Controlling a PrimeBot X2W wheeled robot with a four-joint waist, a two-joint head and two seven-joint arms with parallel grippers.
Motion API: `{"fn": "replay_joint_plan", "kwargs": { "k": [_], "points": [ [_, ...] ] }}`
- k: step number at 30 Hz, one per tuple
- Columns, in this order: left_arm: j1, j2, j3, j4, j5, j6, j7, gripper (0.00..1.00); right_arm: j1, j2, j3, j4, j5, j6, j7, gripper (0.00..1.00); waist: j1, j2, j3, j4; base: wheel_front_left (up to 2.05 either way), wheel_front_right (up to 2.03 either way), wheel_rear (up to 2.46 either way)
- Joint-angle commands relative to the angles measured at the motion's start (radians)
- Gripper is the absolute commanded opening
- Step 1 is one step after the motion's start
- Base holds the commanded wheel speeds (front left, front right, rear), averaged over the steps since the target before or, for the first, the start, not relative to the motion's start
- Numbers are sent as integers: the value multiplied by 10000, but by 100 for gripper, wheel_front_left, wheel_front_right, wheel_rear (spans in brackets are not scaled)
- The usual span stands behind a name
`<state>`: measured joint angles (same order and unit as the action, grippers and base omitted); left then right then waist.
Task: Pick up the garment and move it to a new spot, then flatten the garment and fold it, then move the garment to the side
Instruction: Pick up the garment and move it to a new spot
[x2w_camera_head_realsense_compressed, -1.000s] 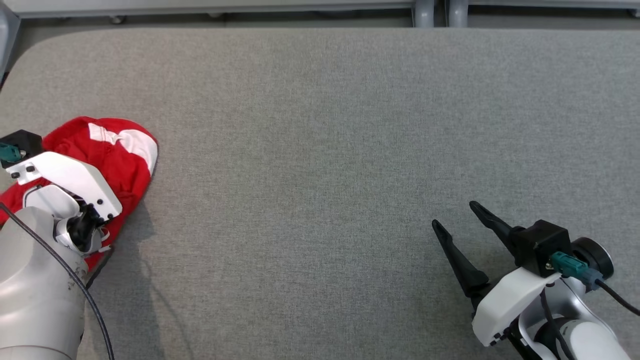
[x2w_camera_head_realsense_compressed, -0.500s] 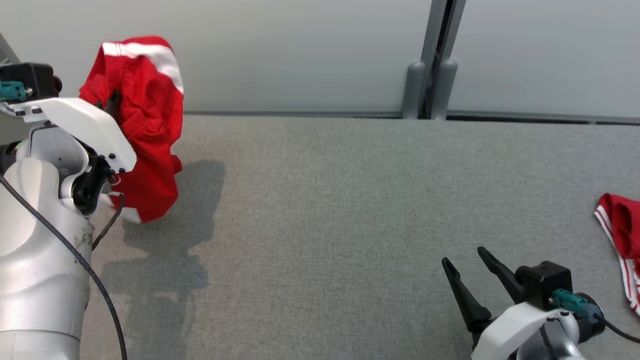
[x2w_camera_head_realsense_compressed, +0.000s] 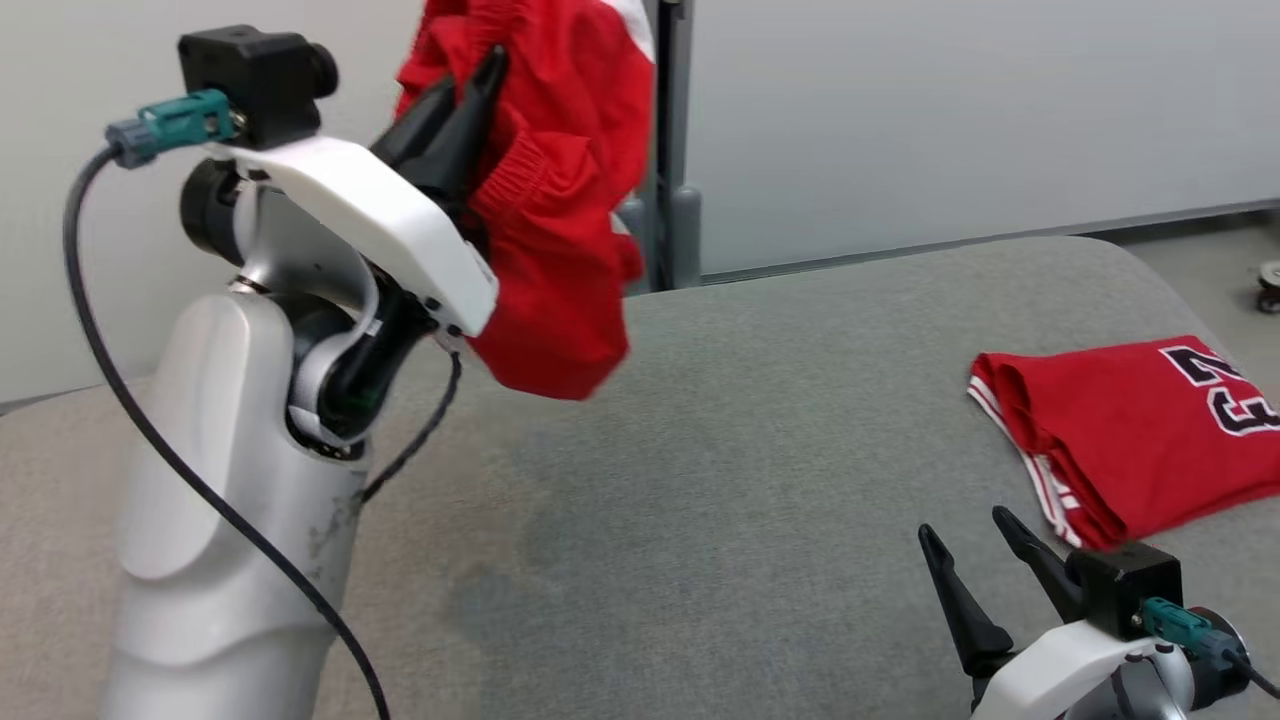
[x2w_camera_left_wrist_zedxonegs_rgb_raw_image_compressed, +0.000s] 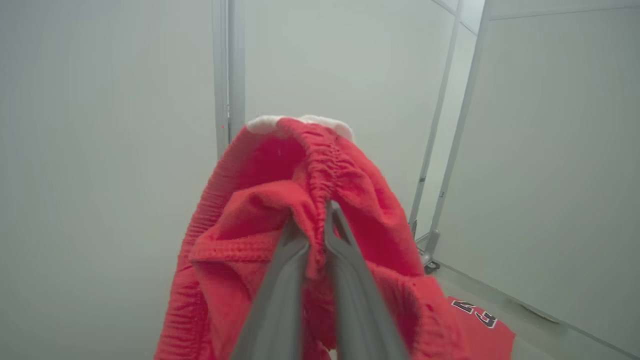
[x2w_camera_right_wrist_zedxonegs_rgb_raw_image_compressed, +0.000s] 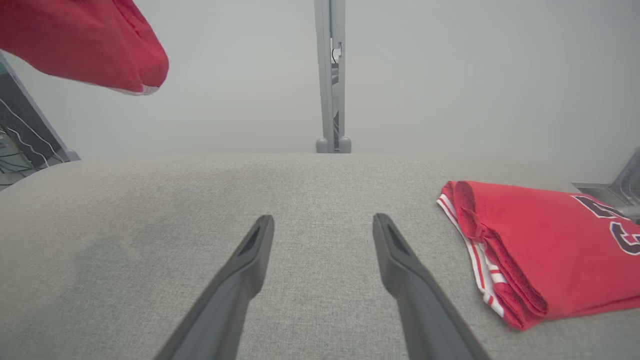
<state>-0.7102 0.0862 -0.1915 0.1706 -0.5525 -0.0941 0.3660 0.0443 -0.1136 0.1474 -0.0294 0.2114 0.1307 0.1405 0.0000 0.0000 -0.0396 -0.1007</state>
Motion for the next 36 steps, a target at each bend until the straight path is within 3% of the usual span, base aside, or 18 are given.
{"fn": "replay_joint_plan", "kwargs": {
  "k": [1, 7, 14, 16, 20, 21, 22, 27, 32, 36],
  "points": [
    [334, -94, -201, -438, -97, 158, -50, 0, -92, -21, 20, -76, -5, 2, 37, 100, 0, 0, 122, -823, 0, 0, 0],
    [1376, -254, -1220, -966, -59, 643, -107, 0, -201, 38, 195, -31, 65, 2, 0, 100, 0, 0, 471, -1722, 0, 0, 0],
    [2857, -271, -1697, 122, 21, 1223, -416, 0, -292, 105, 412, 101, 146, 2, -117, 100, 0, 0, 832, -2173, 0, 0, 0],
    [3053, -271, -1774, 425, 8, 1228, -414, 0, -307, 110, 420, 127, 157, 2, -130, 100, 0, 0, 863, -2181, 0, 0, 0],
    [3509, -246, -2234, 1747, 229, 806, -945, 0, -368, 113, 480, 224, 166, 2, -177, 100, 0, 0, 945, -2086, 0, 0, 0],
    [3570, -233, -2329, 2194, 302, 752, -1090, 38, -383, 87, 491, 239, 148, 2, -182, 100, 0, 0, 945, -2028, 0, 0, 0],
    [3620, -229, -2456, 2595, 307, 582, -1227, 98, -405, 70, 508, 251, 154, 2, -183, 100, 0, 0, 933, -1970, 0, 0, 0],
    [3634, -309, -2507, 3728, -20, 391, -2492, 100, -491, -43, 551, 268, 142, 2, -174, 100, 0, 0, 770, -1567, 0, 0, 0],
    [3743, -303, -2240, 3297, -363, 133, -4826, 100, -312, -116, 505, 227, 129, 2, -119, 100, 0, 0, 510, -1013, 0, 0, 0],
    [4131, -180, -1709, 2559, -459, 116, -6004, 100, -119, -120, 398, 183, 102, 2, -62, 100, 0, 0, 255, -489, 0, 0, 0]
  ]
}}
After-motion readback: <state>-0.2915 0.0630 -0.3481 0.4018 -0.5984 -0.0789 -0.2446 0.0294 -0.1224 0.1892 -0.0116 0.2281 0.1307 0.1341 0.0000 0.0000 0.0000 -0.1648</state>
